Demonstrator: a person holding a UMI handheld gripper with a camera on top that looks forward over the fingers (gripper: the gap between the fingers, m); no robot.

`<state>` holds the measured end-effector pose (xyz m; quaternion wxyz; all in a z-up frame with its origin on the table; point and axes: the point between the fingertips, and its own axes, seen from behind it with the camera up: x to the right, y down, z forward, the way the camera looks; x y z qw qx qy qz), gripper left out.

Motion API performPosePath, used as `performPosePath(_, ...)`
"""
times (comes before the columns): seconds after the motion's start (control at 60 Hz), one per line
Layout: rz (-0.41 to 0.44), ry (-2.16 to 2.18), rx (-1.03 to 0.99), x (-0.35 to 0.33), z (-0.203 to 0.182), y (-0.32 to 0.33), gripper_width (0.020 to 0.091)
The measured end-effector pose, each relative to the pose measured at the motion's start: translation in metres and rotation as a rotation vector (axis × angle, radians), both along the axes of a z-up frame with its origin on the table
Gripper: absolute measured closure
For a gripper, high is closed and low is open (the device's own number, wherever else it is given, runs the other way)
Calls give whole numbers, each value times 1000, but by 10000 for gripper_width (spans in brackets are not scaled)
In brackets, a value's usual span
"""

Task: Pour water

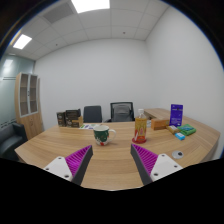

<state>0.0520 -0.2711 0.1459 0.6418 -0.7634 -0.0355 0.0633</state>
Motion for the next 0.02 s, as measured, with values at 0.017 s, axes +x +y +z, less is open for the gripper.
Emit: performPosePath(0.017,-3,4,0,-1,0,-3,257)
